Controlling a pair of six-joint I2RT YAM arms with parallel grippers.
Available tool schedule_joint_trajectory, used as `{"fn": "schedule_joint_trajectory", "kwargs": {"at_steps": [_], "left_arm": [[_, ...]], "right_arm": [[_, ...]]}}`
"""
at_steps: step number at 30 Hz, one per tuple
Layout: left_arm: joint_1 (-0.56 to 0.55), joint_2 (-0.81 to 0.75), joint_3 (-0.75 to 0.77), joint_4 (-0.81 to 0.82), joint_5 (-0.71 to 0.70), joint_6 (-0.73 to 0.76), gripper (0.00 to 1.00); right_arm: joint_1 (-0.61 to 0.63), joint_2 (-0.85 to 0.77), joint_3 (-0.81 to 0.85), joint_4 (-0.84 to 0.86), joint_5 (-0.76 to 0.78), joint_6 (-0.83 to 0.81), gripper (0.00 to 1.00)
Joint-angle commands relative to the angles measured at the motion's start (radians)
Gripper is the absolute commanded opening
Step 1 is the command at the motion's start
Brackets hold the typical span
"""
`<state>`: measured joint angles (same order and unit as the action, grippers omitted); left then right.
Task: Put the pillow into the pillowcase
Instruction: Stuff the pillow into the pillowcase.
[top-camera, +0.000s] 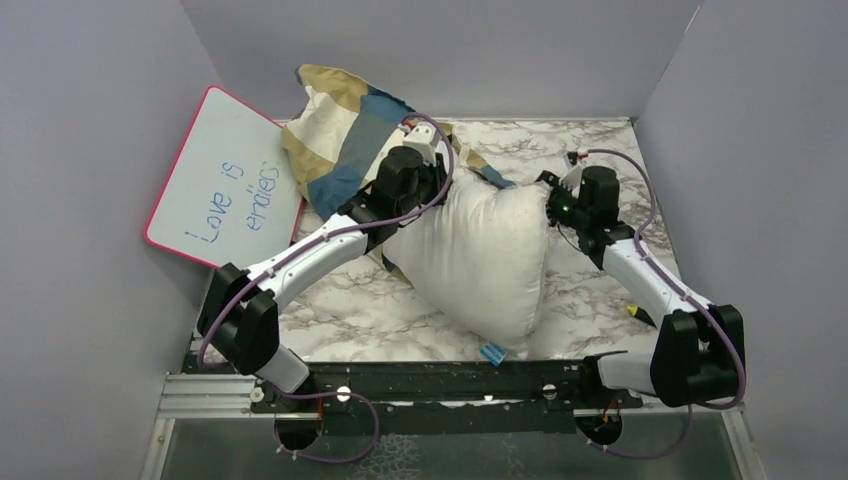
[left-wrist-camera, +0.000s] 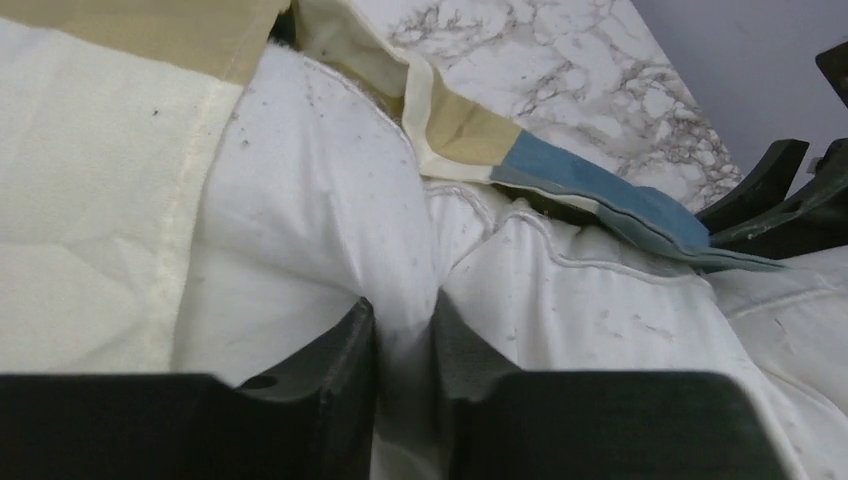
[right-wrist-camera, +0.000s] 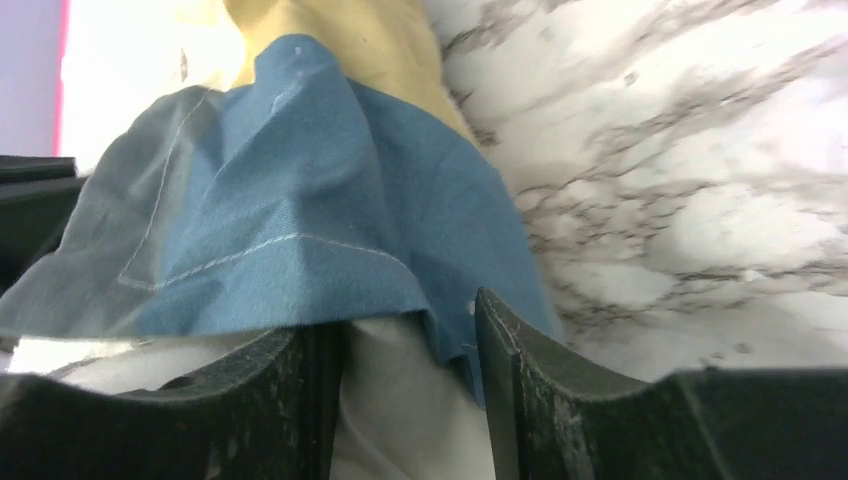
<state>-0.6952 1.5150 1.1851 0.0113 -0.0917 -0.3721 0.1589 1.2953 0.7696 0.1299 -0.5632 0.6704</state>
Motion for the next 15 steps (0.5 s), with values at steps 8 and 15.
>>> {"fn": "schedule_joint_trajectory", "kwargs": {"at_steps": [8,15], "left_arm": [[0.016,-0.093,0.179,-0.115,-0.049,0.179,0.57],[0.082,-0.086,0.155,-0.159,-0.046,0.230,0.62]], "right_arm": [[0.014,-0.141,0.229,-0.329,0.573,-0.082,0.73],[0.014,-0.178,0.319,-0.337,0.575,-0.132,0.76]]}}
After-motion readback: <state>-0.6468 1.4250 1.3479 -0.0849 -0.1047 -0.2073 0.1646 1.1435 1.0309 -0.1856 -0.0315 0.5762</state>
